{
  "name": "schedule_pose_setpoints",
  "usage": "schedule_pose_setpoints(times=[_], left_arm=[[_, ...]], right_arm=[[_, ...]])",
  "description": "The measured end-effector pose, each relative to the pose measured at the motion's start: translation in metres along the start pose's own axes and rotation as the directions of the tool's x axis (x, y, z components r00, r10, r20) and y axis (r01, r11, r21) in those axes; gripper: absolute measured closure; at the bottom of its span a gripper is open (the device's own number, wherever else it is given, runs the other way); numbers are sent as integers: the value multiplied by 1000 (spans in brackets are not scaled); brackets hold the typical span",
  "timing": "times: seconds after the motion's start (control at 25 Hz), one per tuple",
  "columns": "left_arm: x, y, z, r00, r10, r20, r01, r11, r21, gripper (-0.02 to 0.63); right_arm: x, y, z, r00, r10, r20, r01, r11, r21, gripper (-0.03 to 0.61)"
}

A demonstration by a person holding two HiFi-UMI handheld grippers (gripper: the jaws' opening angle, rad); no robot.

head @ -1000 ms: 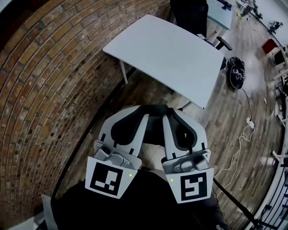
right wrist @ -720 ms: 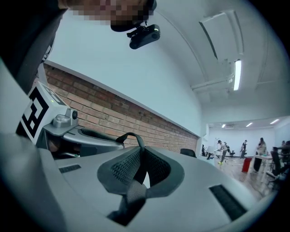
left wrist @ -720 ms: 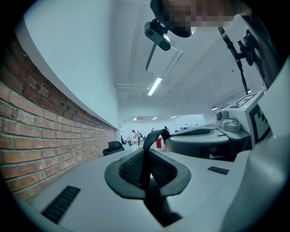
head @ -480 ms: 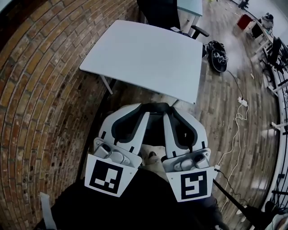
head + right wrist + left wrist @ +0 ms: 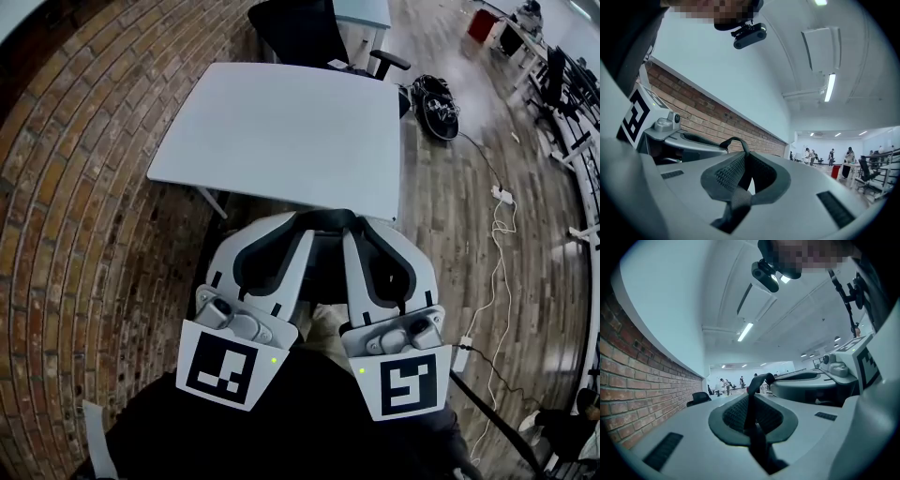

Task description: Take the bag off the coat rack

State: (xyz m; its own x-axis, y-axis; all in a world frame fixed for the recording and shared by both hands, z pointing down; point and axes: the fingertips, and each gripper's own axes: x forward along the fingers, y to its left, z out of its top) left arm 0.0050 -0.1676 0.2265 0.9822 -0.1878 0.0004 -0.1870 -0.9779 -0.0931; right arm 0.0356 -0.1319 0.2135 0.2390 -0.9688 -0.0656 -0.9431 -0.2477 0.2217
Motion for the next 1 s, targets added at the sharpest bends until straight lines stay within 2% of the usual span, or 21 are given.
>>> schedule_pose_setpoints(times=[0.52, 1.0], left_arm=[[69, 18, 10, 1000, 8, -9, -8, 999, 31, 577], [116, 44, 93, 996, 38, 84, -45, 996, 82, 575]], right_arm=[[44, -57, -6, 1000, -4, 16, 4, 1000, 27, 545], [85, -109, 62, 996, 24, 83, -24, 1000, -11, 545]])
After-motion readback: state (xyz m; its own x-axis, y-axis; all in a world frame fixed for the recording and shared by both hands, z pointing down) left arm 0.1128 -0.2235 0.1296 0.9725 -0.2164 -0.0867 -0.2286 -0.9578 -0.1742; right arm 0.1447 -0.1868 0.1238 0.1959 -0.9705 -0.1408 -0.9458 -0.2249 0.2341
